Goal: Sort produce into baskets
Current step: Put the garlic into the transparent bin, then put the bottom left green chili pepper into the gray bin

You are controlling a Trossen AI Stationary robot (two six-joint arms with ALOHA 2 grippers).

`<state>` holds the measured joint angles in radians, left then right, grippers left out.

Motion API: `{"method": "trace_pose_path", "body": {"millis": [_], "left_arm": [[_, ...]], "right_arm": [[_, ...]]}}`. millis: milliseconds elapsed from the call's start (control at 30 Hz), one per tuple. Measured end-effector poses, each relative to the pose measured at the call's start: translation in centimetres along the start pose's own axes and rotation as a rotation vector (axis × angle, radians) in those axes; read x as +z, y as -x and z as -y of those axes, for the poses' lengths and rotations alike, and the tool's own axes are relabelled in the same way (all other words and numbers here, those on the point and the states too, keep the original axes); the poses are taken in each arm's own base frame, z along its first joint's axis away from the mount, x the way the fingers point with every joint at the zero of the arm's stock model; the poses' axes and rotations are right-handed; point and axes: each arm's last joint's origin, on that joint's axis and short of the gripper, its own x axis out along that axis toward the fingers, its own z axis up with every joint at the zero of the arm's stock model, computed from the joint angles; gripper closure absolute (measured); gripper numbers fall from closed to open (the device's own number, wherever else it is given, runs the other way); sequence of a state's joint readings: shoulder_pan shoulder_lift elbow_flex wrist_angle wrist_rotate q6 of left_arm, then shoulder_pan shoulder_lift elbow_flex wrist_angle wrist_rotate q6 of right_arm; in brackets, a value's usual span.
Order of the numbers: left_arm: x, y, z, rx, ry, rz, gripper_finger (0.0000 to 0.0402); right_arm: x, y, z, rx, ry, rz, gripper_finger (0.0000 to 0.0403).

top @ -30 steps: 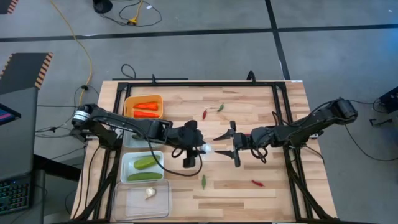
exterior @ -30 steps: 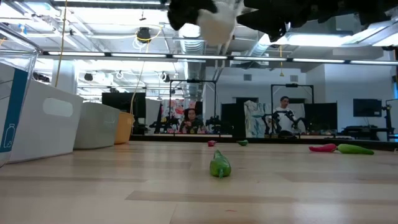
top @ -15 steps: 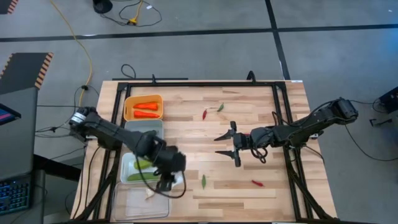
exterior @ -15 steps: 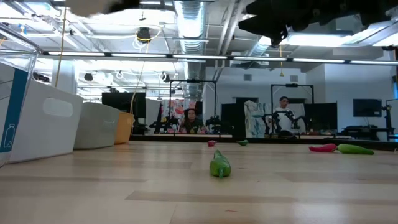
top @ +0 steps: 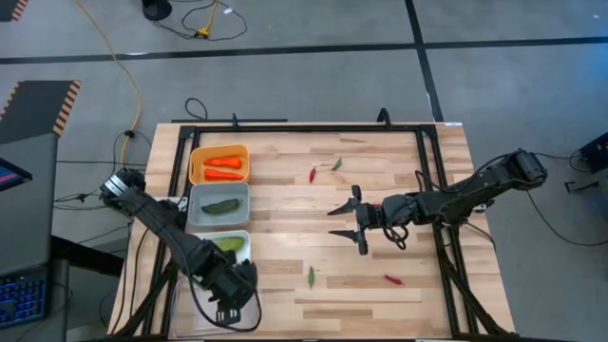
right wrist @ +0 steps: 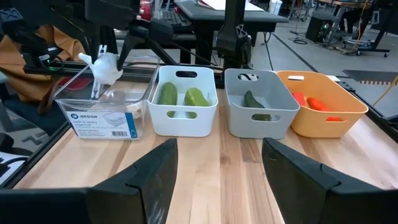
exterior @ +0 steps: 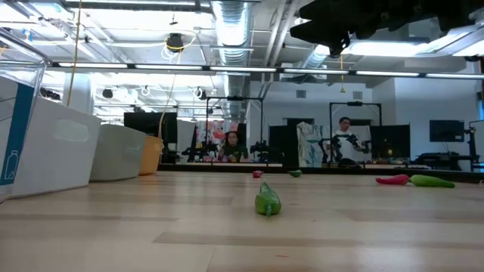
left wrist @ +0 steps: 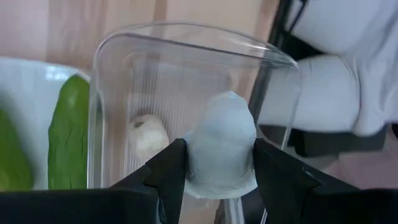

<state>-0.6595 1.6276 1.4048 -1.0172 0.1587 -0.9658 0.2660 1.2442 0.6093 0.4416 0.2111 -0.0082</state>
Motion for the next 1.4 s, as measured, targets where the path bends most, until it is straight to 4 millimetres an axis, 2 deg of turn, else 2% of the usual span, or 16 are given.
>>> {"method": "trace_pose_path", "body": {"millis": [267,467,633,833,1033,1300,1400], "left_arm": [[-0.2,-0.1,0.1,0.008,0.066,0.01,0.0202],[0.3,0.0,-0.2,0.009,0.04,0.017,0.0167],[1.2,0.2,-0.6,0.006,-0.064,0.049,0.0162],[3.6,0.6,-1.0,0.079,-0.255,0.295,0.0162],[6.2,1.1,-1.7,0.242,-0.462,0.5,0.0162],[11.0,0.0,-2.5,0.211,-0.601,0.626,0.0162],[12.1,-1.5,-3.5,0.199,-0.632,0.567,0.0162]], "right_arm": [[0.0,0.0,0.0,0.0,0.0,-0.001,0.0143],[0.0,0.0,0.0,0.0,0.0,-0.001,0.0143],[0.0,0.0,0.0,0.0,0.0,-0.001,0.0143],[0.0,0.0,0.0,0.0,0.0,-0.001,0.0143],[0.0,0.0,0.0,0.0,0.0,-0.001,0.0143],[-0.1,0.0,0.0,0.0,0.001,-0.006,0.0143],[-0.1,0.0,0.0,0.001,0.002,-0.011,0.0143]]}}
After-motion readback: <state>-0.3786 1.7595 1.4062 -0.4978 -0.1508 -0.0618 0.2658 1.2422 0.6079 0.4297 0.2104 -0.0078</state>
